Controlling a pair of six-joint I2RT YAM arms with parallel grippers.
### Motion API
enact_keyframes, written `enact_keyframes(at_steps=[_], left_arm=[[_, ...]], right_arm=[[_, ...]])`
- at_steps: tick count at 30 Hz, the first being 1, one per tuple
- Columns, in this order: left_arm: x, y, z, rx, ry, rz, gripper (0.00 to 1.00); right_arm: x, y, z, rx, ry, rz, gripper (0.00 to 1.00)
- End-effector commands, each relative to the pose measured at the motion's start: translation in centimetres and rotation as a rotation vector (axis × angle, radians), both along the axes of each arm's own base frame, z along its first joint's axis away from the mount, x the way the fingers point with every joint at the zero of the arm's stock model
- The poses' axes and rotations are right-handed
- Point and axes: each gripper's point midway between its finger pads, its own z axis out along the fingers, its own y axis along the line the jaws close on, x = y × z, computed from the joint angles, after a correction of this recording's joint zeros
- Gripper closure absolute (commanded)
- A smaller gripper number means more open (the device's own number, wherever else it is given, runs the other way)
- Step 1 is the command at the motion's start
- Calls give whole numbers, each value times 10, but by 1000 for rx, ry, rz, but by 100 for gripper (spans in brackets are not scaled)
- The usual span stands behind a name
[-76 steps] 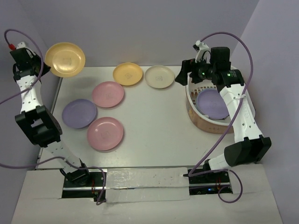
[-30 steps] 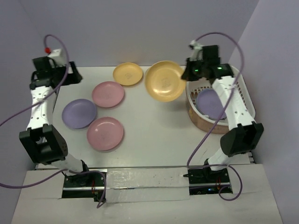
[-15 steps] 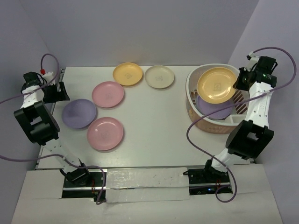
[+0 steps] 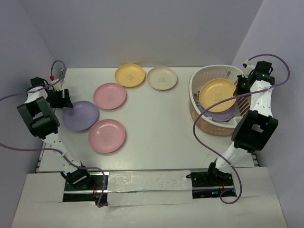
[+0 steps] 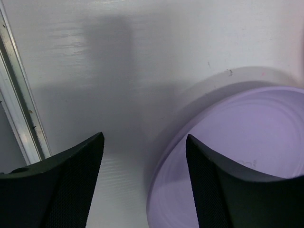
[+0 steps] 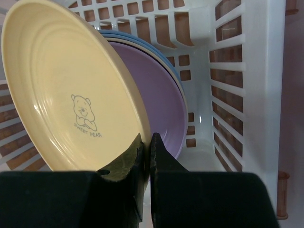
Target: Place the plates into the plastic bin on the countertop
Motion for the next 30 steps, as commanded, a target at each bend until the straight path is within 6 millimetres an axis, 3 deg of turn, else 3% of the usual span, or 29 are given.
enact_keyframes(at_steps=[1,2,5,7,13,15,18,21,23,26,28,29,30], left_arm=[[-3,-9,-11,-3,10,-55,29],[-3,-9,-13,-4,13,-55,30],[-5,-10,-19,-5,22,-47,38],[-5,-10,-23,-4,32,-42,49],[-5,-9,-27,-9,53,-30,93],[-3,-9,-18,-13,41,-25,100],[6,-7,10,-9,-5,-13,100],[21,-3,62,-3,-99,-4,100],[30,-1,95,8,-162,-3,100],[34,-14,153,-2,-256,-27,100],[34,-29,178,-8,-294,-53,100],[31,-45,194,-10,-322,-86,100],[28,-53,195,-21,-320,-97,100]], right_arm=[[7,-7,2,-34,-3,12,90],[7,-7,0,-34,0,13,88],[9,-7,-3,-27,10,10,61],[11,-7,-1,-30,7,5,40],[19,14,36,-24,-59,37,24],[23,31,56,-17,-95,71,22],[29,73,94,0,-184,162,10],[31,125,129,7,-270,271,2],[30,145,139,14,-297,311,0],[23,213,163,63,-357,443,0],[19,246,172,96,-379,500,0],[16,268,178,113,-393,543,0],[15,276,179,123,-395,556,0]])
